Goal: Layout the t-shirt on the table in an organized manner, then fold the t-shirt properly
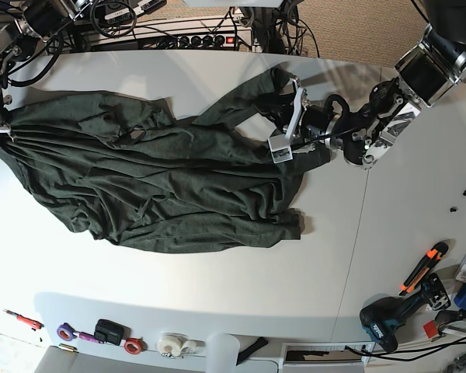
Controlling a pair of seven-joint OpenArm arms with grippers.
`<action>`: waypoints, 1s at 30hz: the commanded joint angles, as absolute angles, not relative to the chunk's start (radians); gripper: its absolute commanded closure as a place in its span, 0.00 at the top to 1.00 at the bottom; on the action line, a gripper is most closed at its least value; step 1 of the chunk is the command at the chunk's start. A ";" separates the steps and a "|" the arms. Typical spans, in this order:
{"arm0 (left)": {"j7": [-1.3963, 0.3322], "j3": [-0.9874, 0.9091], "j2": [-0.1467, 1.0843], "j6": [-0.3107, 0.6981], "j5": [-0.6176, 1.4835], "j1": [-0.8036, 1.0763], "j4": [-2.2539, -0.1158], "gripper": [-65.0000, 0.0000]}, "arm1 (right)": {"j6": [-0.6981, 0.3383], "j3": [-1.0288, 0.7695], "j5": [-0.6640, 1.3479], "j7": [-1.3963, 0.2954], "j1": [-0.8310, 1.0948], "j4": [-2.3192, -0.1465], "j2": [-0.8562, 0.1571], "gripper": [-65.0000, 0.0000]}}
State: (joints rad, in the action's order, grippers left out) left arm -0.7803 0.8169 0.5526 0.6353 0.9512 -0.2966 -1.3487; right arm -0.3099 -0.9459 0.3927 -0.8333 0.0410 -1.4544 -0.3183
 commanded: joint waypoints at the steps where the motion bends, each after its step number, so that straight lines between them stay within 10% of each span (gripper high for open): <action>1: -1.179 0.847 0.607 0.470 0.527 -0.263 -1.306 0.00 | -0.309 -0.950 0.399 -0.804 0.030 -1.472 -0.349 0.00; 13: -1.040 0.847 0.607 0.202 0.181 -0.264 -1.311 0.00 | -0.309 -0.950 0.399 -0.804 0.031 -1.472 -0.349 0.00; 18: -1.031 0.847 0.610 0.155 0.123 -0.270 -1.353 0.29 | -0.309 -0.950 0.399 -0.804 0.031 -1.472 -0.349 0.00; 30: -1.027 0.784 0.765 0.049 0.089 -0.268 -1.674 0.29 | -0.309 -0.950 0.399 -0.804 0.031 -1.472 -0.348 0.00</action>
State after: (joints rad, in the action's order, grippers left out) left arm -1.0496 0.7815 0.7418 0.0261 0.0269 -0.2722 -1.6531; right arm -0.3119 -0.9466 0.3927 -0.8333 0.0418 -1.4544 -0.3183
